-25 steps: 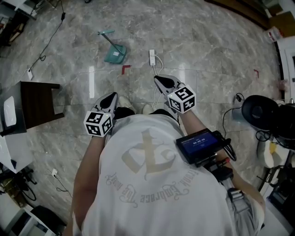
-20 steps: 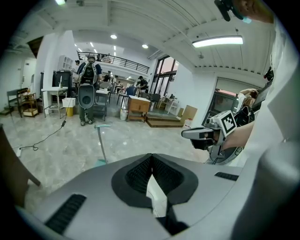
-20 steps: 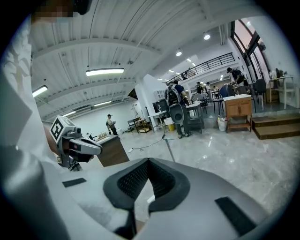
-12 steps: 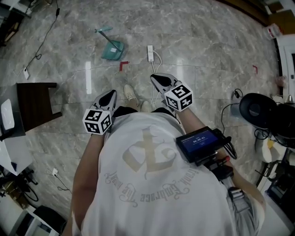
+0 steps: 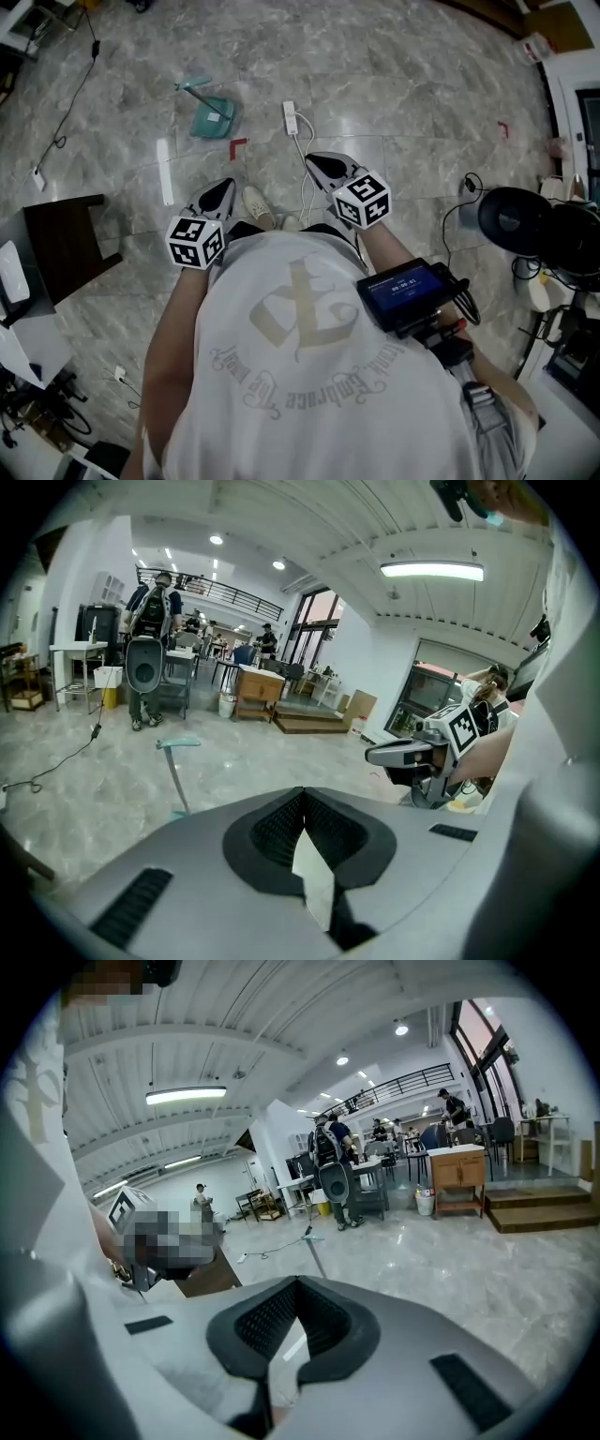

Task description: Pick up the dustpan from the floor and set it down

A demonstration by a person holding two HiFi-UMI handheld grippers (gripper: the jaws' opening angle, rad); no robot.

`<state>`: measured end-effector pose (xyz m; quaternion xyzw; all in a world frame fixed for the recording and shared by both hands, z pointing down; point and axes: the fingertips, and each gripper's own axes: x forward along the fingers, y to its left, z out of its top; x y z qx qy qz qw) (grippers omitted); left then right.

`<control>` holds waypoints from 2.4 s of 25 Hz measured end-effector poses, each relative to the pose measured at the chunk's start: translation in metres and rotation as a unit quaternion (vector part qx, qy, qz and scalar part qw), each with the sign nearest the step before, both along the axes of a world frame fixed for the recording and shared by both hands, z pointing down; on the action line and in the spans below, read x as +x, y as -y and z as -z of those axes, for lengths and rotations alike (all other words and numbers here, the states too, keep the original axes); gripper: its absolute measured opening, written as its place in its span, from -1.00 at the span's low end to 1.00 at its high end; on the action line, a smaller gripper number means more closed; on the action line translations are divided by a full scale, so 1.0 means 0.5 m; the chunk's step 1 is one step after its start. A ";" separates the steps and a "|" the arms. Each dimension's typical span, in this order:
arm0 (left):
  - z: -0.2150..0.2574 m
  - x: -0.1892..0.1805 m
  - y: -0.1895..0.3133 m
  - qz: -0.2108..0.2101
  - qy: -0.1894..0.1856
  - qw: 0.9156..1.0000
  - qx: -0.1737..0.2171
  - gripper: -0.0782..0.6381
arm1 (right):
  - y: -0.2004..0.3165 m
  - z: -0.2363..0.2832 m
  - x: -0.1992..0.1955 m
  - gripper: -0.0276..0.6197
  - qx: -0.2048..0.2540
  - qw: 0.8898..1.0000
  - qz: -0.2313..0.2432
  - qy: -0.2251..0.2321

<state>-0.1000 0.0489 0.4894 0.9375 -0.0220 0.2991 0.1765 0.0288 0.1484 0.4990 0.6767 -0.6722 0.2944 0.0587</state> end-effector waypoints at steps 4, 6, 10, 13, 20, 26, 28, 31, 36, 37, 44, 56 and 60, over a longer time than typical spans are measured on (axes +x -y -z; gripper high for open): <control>0.012 0.021 0.043 -0.005 -0.006 1.000 -0.001 -0.75 | 0.051 0.021 0.018 -0.86 0.004 1.000 -0.002 -0.007; 0.025 0.028 0.051 -0.008 -0.011 1.000 0.000 -0.75 | 0.062 0.037 0.022 -0.86 0.005 1.000 -0.003 -0.012; 0.029 0.046 0.096 -0.012 -0.015 1.000 -0.001 -0.75 | 0.105 0.043 0.034 -0.86 0.000 1.000 -0.002 -0.017; 0.028 0.052 0.135 -0.013 -0.018 1.000 -0.001 -0.75 | 0.139 0.039 0.040 -0.86 -0.007 1.000 -0.002 -0.020; 0.034 0.047 0.233 0.010 -0.032 0.999 -0.011 -0.75 | 0.225 0.050 0.062 -0.86 -0.008 0.999 -0.007 -0.035; 0.035 0.041 0.259 0.016 -0.037 0.999 -0.016 -0.75 | 0.268 0.056 0.042 -0.86 -0.012 0.999 0.009 -0.043; 0.031 0.039 0.266 0.019 -0.038 0.999 -0.019 -0.75 | 0.275 0.055 0.043 -0.86 -0.015 0.999 0.011 -0.043; 0.025 0.028 0.273 0.027 -0.034 0.999 -0.023 -0.75 | 0.283 0.053 0.042 -0.86 -0.017 0.999 0.012 -0.041; 0.020 0.012 0.280 0.044 -0.025 0.998 -0.027 -0.75 | 0.291 0.034 0.043 -0.86 -0.027 0.999 0.021 -0.028; 0.020 0.008 0.288 0.050 -0.023 0.998 -0.027 -0.75 | 0.299 0.031 0.041 -0.86 -0.027 0.999 0.026 -0.027; 0.012 0.013 0.334 0.085 -0.010 0.996 -0.026 -0.75 | 0.374 0.019 0.047 -0.86 -0.027 0.997 0.073 -0.019; 0.000 0.040 0.363 0.136 0.002 0.990 -0.032 -0.75 | 0.456 -0.021 0.067 -0.86 -0.046 0.986 0.158 -0.005; -0.008 0.020 0.370 0.159 0.007 0.987 -0.034 -0.75 | 0.496 -0.035 0.047 -0.86 -0.048 0.979 0.196 -0.006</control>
